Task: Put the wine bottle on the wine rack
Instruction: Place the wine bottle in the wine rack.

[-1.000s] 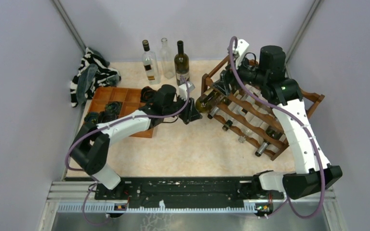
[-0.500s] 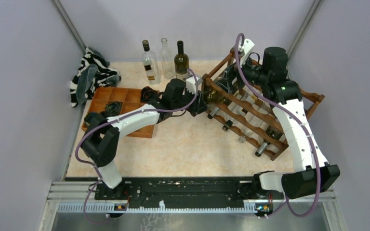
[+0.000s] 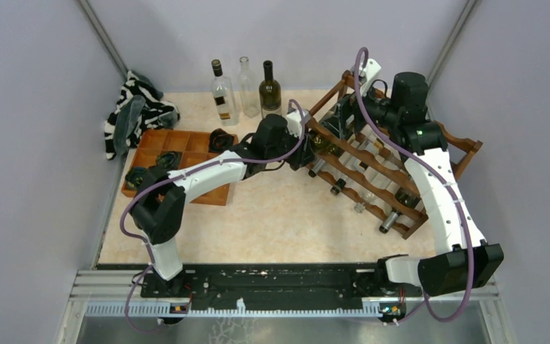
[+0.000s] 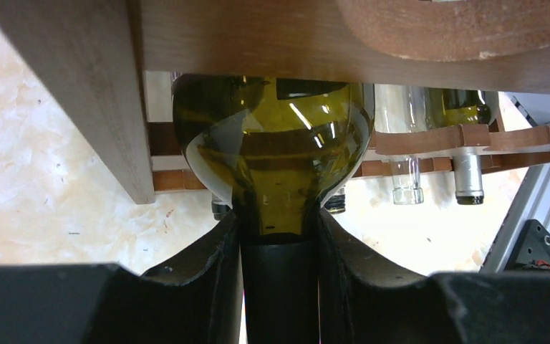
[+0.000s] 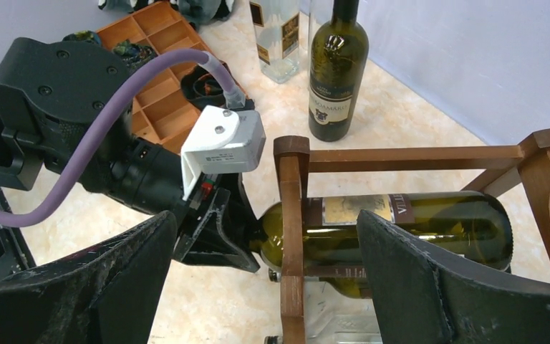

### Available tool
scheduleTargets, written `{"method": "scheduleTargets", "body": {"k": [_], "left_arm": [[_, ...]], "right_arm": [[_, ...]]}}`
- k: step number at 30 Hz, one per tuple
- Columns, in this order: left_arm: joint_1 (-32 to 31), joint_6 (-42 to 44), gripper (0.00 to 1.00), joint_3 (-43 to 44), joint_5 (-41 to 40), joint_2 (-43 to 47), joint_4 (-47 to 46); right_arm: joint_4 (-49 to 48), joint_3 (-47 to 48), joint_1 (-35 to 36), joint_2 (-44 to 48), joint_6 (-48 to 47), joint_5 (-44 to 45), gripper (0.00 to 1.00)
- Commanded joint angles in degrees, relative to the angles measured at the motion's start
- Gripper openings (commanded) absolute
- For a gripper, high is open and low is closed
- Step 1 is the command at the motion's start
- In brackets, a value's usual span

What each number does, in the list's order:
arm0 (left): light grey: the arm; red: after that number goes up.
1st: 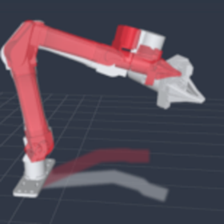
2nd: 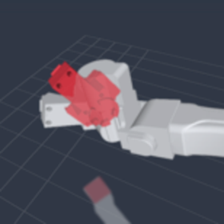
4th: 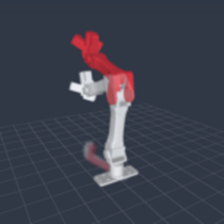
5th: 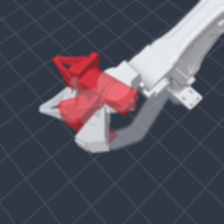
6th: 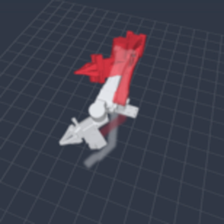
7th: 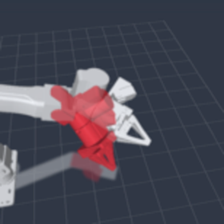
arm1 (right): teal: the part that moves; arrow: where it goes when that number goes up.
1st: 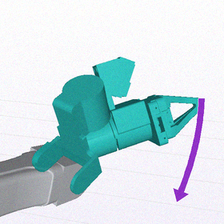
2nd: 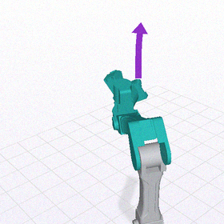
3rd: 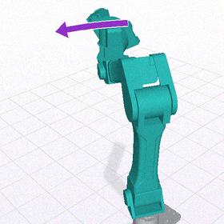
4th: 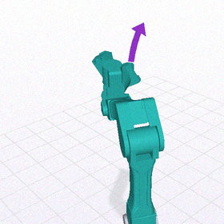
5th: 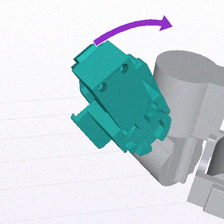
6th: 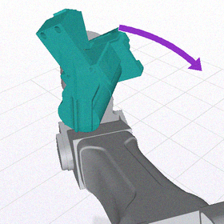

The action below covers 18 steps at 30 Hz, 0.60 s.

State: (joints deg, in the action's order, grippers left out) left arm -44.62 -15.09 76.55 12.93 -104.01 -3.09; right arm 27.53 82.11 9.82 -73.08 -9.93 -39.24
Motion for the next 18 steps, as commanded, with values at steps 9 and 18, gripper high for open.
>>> {"method": "scheduleTargets", "body": {"k": [9, 18], "left_arm": [[-2.7, 4.1, 0.0, 7.2, -8.4, -2.2, -3.0], [-3.6, 4.4, 0.0, 9.2, -11.1, -3.5, -3.2]], "right_arm": [[-3.8, -0.2, -1.1, 2.8, 1.6, -1.5, 0.94], [-5.0, -0.4, -2.2, 3.2, 3.7, -0.3, 0.94]]}}
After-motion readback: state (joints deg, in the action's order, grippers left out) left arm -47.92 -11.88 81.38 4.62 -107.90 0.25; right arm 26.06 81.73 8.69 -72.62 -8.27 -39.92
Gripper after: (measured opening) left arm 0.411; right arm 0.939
